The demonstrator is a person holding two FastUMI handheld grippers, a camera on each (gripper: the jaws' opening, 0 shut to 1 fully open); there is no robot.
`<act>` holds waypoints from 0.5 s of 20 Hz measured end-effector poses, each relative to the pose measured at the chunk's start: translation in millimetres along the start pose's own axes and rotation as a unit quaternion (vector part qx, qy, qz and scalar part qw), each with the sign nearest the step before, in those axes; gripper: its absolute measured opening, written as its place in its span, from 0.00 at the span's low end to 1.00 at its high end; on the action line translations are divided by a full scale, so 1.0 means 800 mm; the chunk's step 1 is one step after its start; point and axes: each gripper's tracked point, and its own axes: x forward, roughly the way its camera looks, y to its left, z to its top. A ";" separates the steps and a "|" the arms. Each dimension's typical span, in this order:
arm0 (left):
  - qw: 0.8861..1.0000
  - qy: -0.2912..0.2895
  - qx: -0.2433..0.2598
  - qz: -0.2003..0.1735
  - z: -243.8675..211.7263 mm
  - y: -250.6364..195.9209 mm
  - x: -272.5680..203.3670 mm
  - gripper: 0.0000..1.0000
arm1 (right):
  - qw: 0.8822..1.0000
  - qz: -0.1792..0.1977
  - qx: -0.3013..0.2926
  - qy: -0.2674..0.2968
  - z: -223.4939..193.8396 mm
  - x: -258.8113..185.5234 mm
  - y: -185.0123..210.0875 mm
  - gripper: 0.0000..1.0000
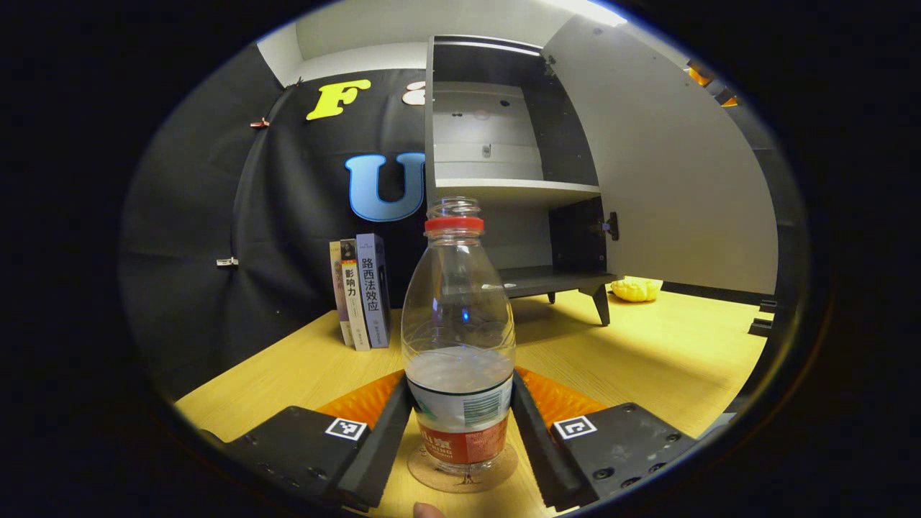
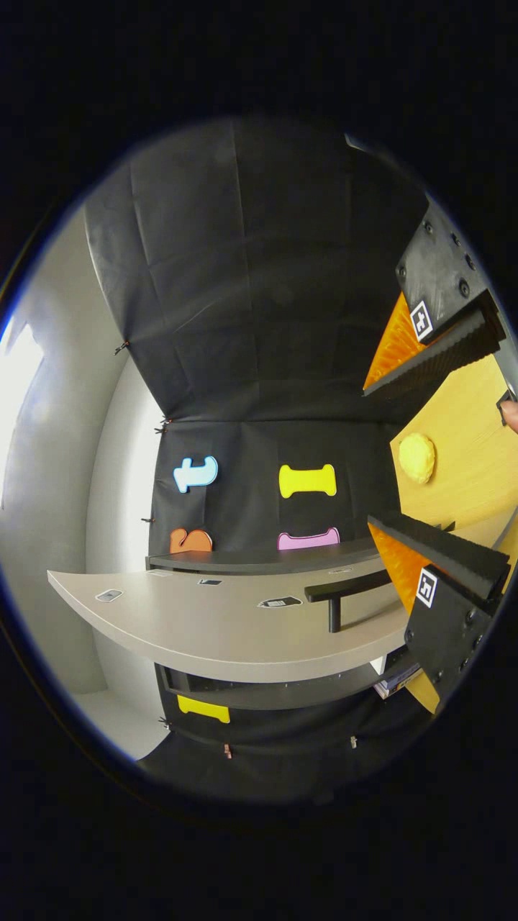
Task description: Open the cabinet door with the right hand, grasp the bottle in the cabinet with the left hand and place it on the coaster, then close the cabinet door with the right hand.
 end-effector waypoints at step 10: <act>1.000 0.018 -0.003 0.005 0.003 0.001 -0.004 0.89 | 1.000 0.002 -0.003 0.011 -0.005 -0.002 -0.003 0.98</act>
